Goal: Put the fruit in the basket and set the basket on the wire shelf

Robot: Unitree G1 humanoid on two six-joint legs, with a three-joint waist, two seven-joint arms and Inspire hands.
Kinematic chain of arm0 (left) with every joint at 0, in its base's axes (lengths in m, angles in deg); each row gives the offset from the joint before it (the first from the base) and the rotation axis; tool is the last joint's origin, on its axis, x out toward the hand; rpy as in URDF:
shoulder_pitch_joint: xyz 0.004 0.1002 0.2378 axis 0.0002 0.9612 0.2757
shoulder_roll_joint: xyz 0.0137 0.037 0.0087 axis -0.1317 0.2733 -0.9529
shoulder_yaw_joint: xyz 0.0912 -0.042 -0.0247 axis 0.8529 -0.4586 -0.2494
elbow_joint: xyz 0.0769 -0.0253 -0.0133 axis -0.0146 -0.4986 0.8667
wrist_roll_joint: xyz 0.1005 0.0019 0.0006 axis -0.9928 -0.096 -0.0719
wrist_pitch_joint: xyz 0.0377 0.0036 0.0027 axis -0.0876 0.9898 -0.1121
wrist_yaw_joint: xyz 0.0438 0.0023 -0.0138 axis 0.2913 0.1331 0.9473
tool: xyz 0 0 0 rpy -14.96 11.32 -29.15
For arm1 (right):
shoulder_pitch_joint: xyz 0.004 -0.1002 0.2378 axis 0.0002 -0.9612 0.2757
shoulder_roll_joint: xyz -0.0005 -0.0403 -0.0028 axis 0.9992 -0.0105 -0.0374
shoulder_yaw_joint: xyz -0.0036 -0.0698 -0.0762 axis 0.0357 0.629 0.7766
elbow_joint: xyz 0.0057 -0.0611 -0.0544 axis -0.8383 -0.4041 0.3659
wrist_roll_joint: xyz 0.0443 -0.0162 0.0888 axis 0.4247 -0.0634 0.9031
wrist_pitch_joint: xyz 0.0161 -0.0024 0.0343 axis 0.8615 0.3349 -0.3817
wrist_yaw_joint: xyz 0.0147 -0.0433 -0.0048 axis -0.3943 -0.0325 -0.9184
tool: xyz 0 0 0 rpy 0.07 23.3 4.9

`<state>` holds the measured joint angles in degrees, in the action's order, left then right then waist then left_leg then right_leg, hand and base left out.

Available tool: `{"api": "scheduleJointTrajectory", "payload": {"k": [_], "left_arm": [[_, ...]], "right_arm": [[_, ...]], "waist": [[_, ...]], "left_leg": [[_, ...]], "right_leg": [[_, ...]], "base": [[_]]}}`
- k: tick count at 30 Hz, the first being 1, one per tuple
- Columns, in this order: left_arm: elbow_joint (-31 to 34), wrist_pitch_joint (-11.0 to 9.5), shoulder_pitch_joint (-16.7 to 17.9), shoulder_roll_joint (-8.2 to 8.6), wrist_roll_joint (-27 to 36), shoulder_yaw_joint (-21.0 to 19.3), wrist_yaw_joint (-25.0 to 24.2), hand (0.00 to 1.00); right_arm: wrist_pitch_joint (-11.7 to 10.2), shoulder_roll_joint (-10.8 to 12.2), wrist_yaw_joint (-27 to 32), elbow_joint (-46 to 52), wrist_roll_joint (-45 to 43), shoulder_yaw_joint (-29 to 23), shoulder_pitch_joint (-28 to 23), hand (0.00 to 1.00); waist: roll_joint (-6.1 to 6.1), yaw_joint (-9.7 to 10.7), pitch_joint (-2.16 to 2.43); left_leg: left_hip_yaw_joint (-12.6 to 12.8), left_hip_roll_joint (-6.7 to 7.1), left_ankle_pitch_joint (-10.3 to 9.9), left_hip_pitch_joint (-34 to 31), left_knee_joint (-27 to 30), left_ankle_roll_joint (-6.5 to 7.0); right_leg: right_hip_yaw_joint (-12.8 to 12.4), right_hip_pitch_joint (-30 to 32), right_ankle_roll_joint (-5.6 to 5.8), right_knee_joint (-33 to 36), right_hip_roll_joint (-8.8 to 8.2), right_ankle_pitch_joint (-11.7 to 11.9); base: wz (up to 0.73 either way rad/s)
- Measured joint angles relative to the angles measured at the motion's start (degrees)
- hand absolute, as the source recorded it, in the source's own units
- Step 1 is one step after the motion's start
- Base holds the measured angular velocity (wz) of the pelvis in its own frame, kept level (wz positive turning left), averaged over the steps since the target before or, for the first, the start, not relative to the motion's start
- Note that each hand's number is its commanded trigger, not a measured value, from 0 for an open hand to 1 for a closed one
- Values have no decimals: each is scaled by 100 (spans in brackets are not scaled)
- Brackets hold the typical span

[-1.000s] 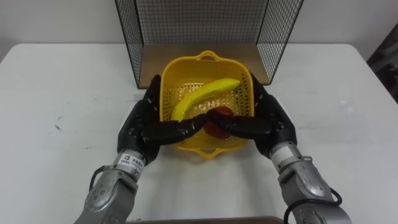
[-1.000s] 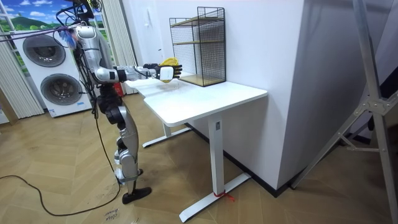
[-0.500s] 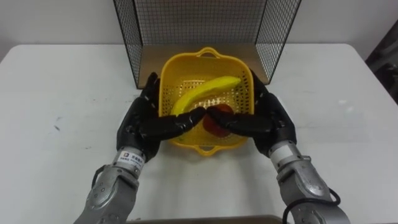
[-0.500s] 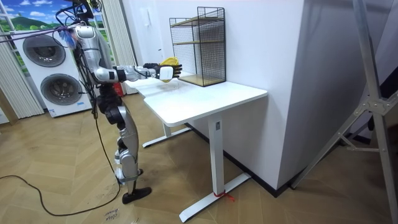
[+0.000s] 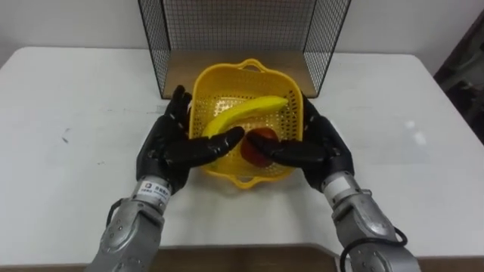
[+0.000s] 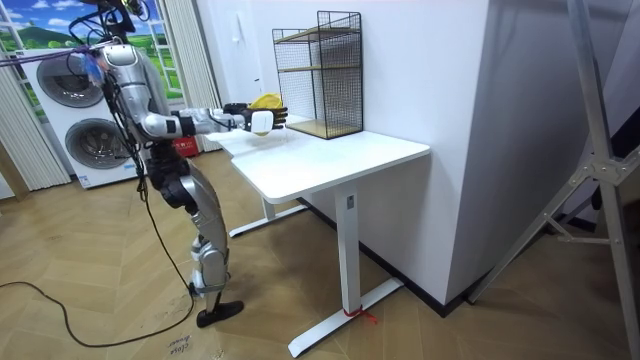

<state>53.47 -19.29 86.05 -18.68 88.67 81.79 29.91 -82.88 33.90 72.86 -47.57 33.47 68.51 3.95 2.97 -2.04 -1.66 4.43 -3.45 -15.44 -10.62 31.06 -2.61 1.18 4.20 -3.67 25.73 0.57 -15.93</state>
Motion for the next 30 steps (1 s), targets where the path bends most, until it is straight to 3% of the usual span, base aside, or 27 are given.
{"api": "scheduleJointTrajectory", "payload": {"k": [1,2,3,4,5,6,9,15,21,23,25,27,30], "left_arm": [[0,0,-25,28,1,3,0,0],[-2,-2,-51,42,4,15,-1,0],[-2,-6,-52,59,4,9,-1,0],[-9,-12,-51,32,4,13,-2,0],[-10,-19,-75,-11,9,-10,-1,0],[-10,-21,-84,-18,9,-6,-1,0],[-10,-19,-88,-8,2,14,-11,0],[-9,-30,-114,-20,41,12,-108,0],[-9,-47,-140,19,67,17,-138,0],[-8,-49,-149,21,65,25,-132,0],[-8,-49,-160,36,56,37,-126,0],[-9,-49,-176,43,55,54,-125,0],[-8,-49,-242,10,55,45,-98,0]], "right_arm": [[0,-9,0,-1,-9,-22,39,0],[1,-23,-2,-3,-16,-38,72,0],[1,-37,-10,-2,-20,-59,74,0],[8,-51,-49,-5,-23,-48,56,0],[15,-39,-77,2,-17,-22,53,0],[15,-43,-80,2,-14,-28,55,0],[15,-65,-79,1,-19,-62,55,0],[13,-94,-77,8,-62,-57,58,0],[5,-100,-58,43,-24,-59,59,0],[1,-96,-40,67,-36,-55,63,0],[1,-65,31,67,-177,-56,63,0],[0,-60,66,70,-268,-60,69,0],[0,-66,69,70,-268,-72,74,0]], "waist": [[0,1,-8],[5,-4,-5],[-3,-20,4],[0,-26,43],[33,4,86],[42,9,93],[39,35,96],[62,44,102],[113,48,78],[143,52,75],[148,89,72],[153,90,68],[107,80,46]], "left_leg": [[-22,53,101,-110,-307,22],[-62,121,684,-284,-746,129],[-52,124,981,-300,-916,146],[-23,112,1187,-251,-987,251],[-6,143,1160,-188,-1020,286],[2,160,1149,-148,-1041,300],[4,273,1082,37,-1079,359],[-38,521,1022,138,-1158,466],[7,682,519,-5,-609,567],[16,775,341,-19,-509,656],[46,868,222,11,-388,748],[169,917,62,80,-259,854],[192,934,-104,207,-202,961]], "right_leg": [[0,11,-9,2,-15,-15],[-41,4,37,21,-31,-44],[-70,-18,74,21,-18,-67],[-89,-44,146,13,-5,-102],[-29,-138,203,-99,-35,-90],[5,-184,212,-152,-40,-81],[27,-399,220,-312,-151,-67],[85,-499,312,-277,-406,-251],[139,-554,415,-33,-569,-588],[217,-481,537,406,-699,-716],[298,-211,574,1168,-869,-712],[296,21,745,1868,-1031,-601],[210,269,755,2448,-1054,-222]], "base": [[-8],[-21],[-33],[-17],[-10],[0],[2],[11],[7],[2],[14],[17],[7]]}}
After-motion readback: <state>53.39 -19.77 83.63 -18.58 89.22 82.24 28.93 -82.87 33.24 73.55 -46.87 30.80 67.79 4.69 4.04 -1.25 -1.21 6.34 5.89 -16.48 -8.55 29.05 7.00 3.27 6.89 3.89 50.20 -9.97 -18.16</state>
